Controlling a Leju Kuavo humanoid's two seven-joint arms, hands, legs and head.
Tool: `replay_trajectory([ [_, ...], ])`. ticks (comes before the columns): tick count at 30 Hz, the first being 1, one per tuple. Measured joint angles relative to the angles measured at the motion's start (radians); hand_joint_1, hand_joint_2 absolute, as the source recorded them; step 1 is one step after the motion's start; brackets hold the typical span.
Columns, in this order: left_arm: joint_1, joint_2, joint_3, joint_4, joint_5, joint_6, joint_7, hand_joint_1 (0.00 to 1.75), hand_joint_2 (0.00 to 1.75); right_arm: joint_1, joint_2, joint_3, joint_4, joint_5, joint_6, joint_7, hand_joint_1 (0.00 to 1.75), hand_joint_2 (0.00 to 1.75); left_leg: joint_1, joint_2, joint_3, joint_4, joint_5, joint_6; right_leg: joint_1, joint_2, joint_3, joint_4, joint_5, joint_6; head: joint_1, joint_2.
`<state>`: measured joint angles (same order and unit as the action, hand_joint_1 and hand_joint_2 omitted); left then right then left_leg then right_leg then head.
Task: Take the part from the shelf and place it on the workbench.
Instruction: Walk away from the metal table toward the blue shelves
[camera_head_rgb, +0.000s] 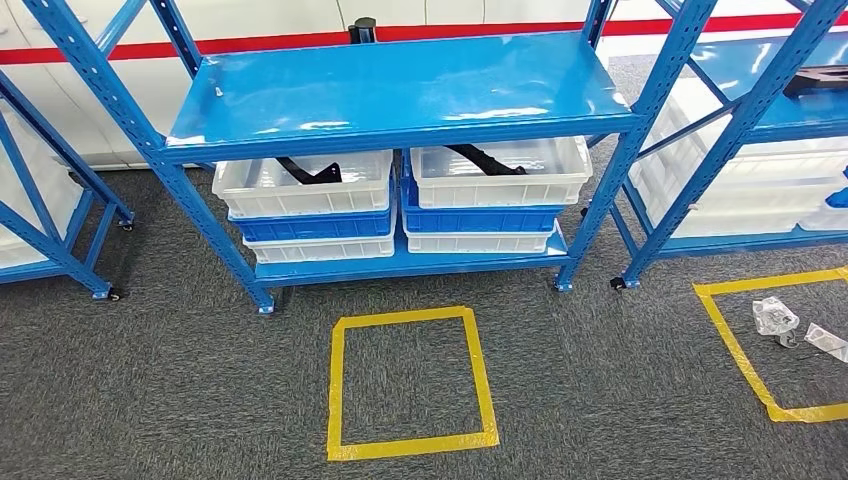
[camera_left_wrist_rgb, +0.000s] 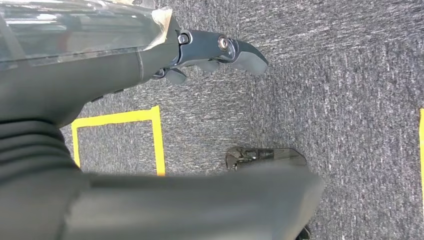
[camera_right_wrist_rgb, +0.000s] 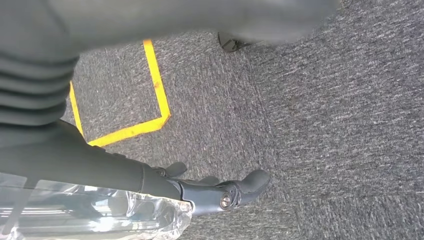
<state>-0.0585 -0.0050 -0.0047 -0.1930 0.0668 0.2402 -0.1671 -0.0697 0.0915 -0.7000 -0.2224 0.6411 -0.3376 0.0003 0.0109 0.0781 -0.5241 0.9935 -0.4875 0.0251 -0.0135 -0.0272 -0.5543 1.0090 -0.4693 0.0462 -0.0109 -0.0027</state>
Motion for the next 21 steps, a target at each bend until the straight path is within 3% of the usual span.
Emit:
replay_trajectory([
  [3, 0.000, -0.004, 0.000, 0.000, 0.000, 0.000, -0.010, 0.00, 1.75, 0.000, -0.001, 0.001, 0.000, 0.005, 0.000, 0.000, 0.00, 1.75, 0.002, 0.000, 0.000, -0.002, 0.001, -0.014, 0.001, 0.000, 0.000, 0.000, 0.000, 0.000, 0.000, 0.000],
  [8, 0.000, -0.015, 0.000, -0.002, 0.000, 0.004, -0.016, 0.00, 1.75, 0.001, -0.002, 0.002, 0.000, 0.006, 0.000, -0.002, 0.00, 1.75, 0.000, 0.000, 0.000, -0.002, 0.001, -0.021, 0.001, 0.000, 0.000, 0.001, 0.000, -0.001, 0.001, 0.000],
  [21, 0.001, -0.025, 0.010, -0.005, 0.011, 0.013, 0.007, 0.00, 1.75, 0.002, -0.001, 0.002, 0.000, 0.010, -0.011, -0.001, 0.00, 1.75, -0.008, 0.000, 0.000, -0.001, 0.000, -0.020, -0.006, 0.000, 0.000, 0.001, 0.000, 0.000, 0.001, 0.000],
])
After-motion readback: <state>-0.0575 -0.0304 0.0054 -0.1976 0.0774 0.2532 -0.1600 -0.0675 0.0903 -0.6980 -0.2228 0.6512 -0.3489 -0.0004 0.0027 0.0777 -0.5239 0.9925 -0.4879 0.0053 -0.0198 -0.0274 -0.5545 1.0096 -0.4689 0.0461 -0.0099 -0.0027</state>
